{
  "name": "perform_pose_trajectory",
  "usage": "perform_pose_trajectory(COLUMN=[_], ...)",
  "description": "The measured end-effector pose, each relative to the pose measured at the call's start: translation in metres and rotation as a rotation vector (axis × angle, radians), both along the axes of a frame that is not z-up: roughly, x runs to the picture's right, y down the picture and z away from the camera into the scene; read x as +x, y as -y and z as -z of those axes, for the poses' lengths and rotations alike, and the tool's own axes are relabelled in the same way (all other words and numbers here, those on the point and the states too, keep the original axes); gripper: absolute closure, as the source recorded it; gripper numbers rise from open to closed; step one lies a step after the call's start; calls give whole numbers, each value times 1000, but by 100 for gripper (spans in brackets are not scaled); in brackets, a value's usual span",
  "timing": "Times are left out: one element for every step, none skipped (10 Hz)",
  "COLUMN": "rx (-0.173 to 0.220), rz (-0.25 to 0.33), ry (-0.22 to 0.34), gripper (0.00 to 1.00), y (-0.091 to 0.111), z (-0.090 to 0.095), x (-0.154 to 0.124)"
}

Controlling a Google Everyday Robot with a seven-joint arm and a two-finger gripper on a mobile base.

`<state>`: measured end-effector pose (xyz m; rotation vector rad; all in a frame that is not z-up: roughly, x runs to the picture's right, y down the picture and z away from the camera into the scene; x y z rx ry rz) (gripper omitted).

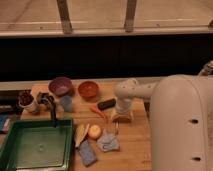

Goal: Place fork in red bowl

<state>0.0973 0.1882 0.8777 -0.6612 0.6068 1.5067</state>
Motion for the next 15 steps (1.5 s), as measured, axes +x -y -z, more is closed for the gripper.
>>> perform_pose_trajectory(rx=[0,-2,-3,-2,-1,6,16,30,44,72,108,138,169,198,227], rz=[-3,4,7,9,21,29,36,32,24,7,-9,-19,-30,-36,-41], ry=[6,8,6,6,15,28,39,36,28,18,13,6,-2,-9,-14], gripper=[95,99,100,100,100,100,100,100,100,100,100,100,100,100,100], y=[0,2,2,1,-2,-6,-10,-13,-11,-3,12,28,43,57,74], z=[1,3,3,4,7,13,21,27,32,38,43,48,52,53,54], x=[-2,-4,-3,-1,-6,-17,-29,-33,-33,-31,-30,-25,-21,-17,-15])
